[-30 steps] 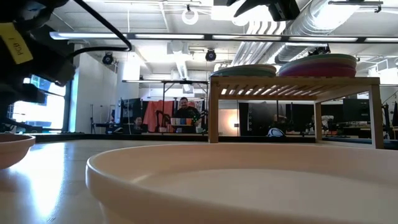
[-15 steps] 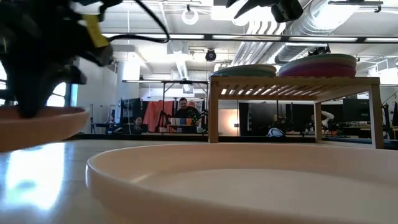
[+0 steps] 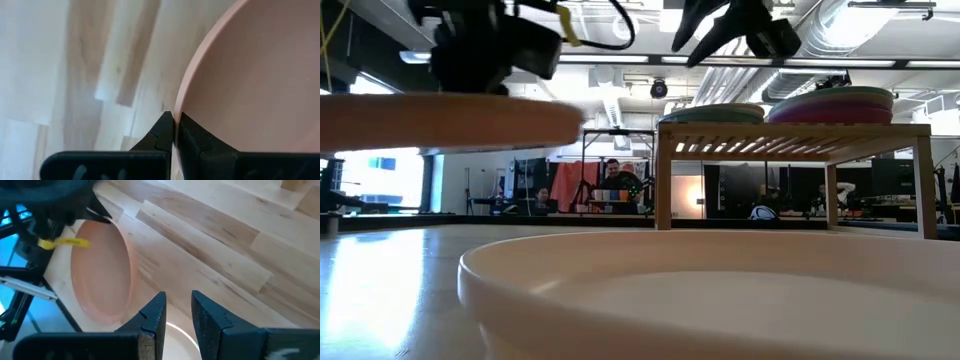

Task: Place and stack plates onto a shelf
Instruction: Stack the brown plate on top of the gray plate on the shelf

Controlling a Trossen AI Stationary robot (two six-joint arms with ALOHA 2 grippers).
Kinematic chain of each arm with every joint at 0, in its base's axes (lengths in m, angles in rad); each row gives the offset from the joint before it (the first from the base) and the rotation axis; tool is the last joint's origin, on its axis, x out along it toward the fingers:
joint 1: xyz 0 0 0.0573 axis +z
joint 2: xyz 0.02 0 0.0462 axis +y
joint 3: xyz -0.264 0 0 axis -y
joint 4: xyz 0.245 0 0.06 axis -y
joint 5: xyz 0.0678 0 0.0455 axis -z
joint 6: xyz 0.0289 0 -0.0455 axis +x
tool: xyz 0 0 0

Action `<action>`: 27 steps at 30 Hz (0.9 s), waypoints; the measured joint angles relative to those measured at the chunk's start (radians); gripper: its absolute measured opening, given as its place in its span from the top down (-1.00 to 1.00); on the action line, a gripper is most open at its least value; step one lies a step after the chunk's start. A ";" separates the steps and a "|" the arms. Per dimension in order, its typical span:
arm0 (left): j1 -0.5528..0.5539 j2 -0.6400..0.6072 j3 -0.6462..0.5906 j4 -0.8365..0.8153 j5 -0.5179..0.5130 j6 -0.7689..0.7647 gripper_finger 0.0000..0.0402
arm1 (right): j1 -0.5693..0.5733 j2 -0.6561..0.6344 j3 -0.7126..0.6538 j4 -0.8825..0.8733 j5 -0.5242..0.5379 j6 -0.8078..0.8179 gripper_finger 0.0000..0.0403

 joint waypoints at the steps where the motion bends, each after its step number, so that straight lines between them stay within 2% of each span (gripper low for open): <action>1: 0.011 0.000 0.010 0.000 -0.008 -0.001 1.00 | 0.000 0.009 0.000 0.007 0.005 0.000 0.64; 12: 0.104 0.000 0.107 0.014 -0.084 -0.028 1.00 | 0.000 0.077 0.000 0.039 -0.003 0.000 0.64; 27: 0.158 0.000 0.126 0.053 -0.095 -0.029 1.00 | -0.001 0.078 0.000 0.048 -0.001 0.034 0.64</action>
